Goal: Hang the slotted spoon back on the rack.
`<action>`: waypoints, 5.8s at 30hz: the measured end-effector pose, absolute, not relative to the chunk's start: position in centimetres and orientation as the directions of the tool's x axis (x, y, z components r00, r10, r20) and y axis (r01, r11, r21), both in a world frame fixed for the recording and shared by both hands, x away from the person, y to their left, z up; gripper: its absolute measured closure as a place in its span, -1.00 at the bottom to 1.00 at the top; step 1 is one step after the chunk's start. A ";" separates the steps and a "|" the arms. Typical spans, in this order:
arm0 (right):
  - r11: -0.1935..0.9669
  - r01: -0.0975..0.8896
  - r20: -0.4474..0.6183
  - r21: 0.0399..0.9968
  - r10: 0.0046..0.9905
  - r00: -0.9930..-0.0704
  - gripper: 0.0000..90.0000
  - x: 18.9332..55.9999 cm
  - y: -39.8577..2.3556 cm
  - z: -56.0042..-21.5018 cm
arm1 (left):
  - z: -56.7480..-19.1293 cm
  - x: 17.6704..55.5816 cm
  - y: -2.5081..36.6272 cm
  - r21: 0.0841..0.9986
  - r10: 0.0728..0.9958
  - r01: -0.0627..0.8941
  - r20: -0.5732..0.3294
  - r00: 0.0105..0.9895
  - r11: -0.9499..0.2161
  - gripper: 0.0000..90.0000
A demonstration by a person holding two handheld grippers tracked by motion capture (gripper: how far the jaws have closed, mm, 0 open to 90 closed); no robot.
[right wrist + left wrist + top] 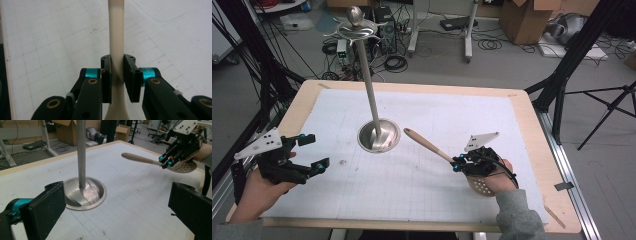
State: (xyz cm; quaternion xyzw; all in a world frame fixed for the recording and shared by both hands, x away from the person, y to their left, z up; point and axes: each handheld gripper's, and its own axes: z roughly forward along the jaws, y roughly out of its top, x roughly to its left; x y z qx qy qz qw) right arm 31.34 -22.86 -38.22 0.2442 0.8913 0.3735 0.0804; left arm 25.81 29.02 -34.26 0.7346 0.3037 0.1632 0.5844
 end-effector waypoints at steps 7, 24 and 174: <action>0.568 0.369 0.044 0.735 0.504 -0.863 0.73 31.6 -22.8 -36.9 | -34.2 25.6 29.1 0.958 0.638 0.252 -0.108 0.762 -0.139 -0.96; 0.498 0.322 0.040 0.805 0.496 -0.867 0.73 32.1 -22.0 -34.5 | -33.8 24.9 29.4 0.964 0.630 0.241 -0.119 0.768 -0.110 -0.96; 0.377 0.212 0.007 0.901 0.478 -0.878 0.72 35.6 -16.3 -21.9 | -33.9 23.8 31.5 0.963 0.665 0.256 -0.139 0.734 -0.082 -0.96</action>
